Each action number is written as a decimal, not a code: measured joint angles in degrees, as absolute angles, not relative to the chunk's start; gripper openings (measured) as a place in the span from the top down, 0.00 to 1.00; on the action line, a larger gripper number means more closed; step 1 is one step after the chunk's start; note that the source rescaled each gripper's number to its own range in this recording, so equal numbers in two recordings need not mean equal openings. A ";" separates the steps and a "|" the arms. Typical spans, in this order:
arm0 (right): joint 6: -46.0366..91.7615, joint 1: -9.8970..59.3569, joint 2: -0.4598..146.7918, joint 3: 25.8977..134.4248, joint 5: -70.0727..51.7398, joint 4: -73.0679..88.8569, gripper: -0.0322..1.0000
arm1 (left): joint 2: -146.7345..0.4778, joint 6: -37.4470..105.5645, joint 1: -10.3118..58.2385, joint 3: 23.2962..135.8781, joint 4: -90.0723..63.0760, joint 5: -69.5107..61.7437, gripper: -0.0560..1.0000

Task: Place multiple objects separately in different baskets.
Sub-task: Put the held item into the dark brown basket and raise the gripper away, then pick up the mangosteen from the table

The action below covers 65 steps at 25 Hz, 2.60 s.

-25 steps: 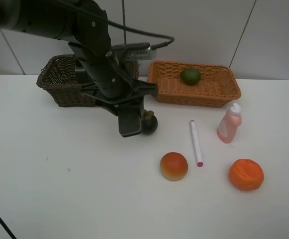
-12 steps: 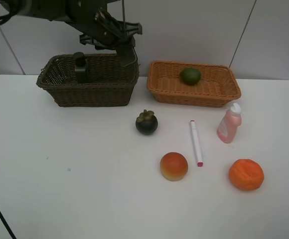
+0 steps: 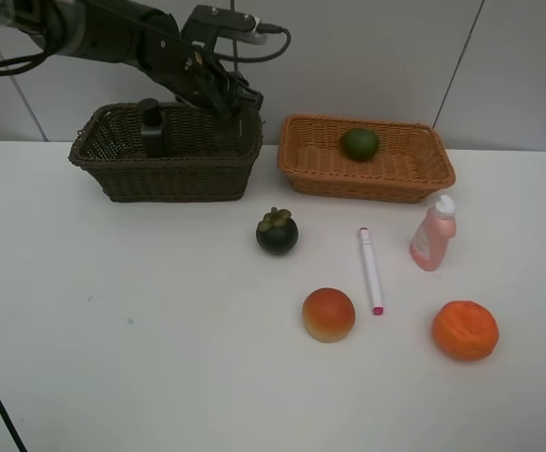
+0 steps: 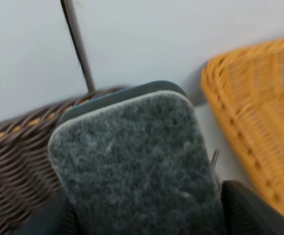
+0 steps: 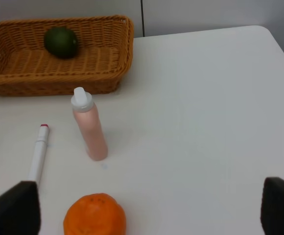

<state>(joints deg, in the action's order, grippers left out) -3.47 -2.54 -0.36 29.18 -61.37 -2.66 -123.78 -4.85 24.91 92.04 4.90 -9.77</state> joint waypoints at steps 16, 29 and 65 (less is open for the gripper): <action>-3.47 -2.54 -0.36 29.18 -61.37 -2.66 0.00 | -122.76 -10.01 24.72 92.16 14.43 -20.99 0.00; -3.47 -2.54 -0.36 29.18 -61.37 -2.66 0.00 | -115.69 -10.26 26.90 92.36 -2.13 -44.98 0.00; -3.47 -2.54 -0.36 29.18 -61.37 -2.66 0.00 | -128.50 -4.00 39.90 92.36 -3.73 -35.15 0.00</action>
<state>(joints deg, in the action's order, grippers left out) -3.47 -2.54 -0.36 29.18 -61.37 -2.66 -128.50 -4.00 39.90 92.36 -3.73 -35.15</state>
